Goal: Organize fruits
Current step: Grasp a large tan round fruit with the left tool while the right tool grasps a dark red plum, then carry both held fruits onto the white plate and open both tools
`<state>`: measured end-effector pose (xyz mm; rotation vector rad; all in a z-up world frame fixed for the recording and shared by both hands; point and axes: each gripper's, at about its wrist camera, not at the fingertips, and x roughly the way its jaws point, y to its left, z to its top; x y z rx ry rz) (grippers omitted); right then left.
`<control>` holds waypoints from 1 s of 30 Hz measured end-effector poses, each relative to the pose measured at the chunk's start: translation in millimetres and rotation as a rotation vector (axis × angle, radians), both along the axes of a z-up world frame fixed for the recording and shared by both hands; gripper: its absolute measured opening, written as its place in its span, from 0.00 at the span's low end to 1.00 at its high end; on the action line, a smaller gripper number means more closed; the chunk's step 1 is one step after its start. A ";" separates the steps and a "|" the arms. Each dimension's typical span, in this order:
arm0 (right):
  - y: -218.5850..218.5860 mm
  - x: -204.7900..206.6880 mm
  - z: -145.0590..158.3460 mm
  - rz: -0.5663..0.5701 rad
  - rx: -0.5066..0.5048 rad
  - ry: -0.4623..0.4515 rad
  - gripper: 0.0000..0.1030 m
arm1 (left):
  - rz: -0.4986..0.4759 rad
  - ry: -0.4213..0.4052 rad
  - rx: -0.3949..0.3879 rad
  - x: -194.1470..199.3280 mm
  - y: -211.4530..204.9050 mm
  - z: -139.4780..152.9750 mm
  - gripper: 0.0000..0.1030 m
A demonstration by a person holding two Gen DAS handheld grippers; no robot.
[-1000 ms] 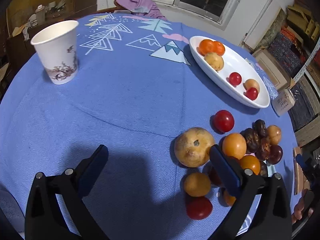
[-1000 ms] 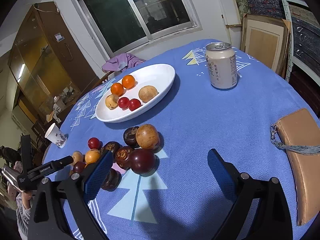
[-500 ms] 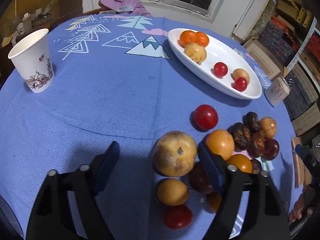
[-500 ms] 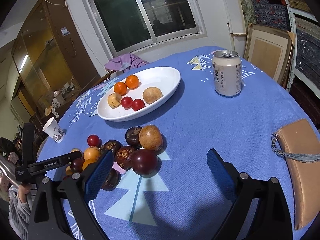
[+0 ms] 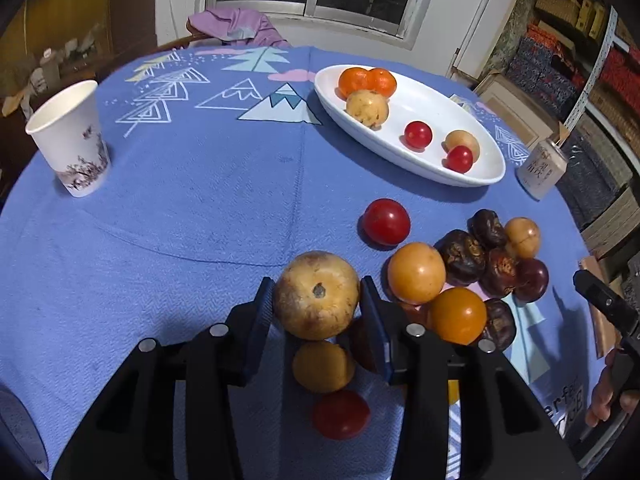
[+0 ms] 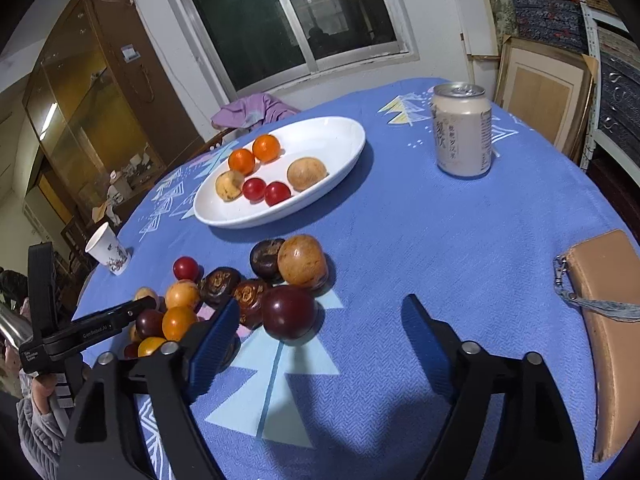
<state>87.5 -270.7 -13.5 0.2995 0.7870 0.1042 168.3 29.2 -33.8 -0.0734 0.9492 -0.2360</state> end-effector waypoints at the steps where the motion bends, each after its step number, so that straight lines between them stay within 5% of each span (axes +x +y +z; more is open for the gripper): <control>1: 1.9 1.7 -2.0 0.013 0.003 0.010 0.69 | 0.002 -0.003 0.006 -1.7 0.7 0.8 0.42; 18: 23.8 34.8 -29.2 0.067 0.041 0.104 0.39 | 0.042 -0.010 0.026 2.1 12.0 -3.2 0.42; 30: 8.1 23.5 -19.5 0.044 0.103 0.067 0.38 | 0.062 -0.011 -0.075 2.7 28.8 2.0 0.42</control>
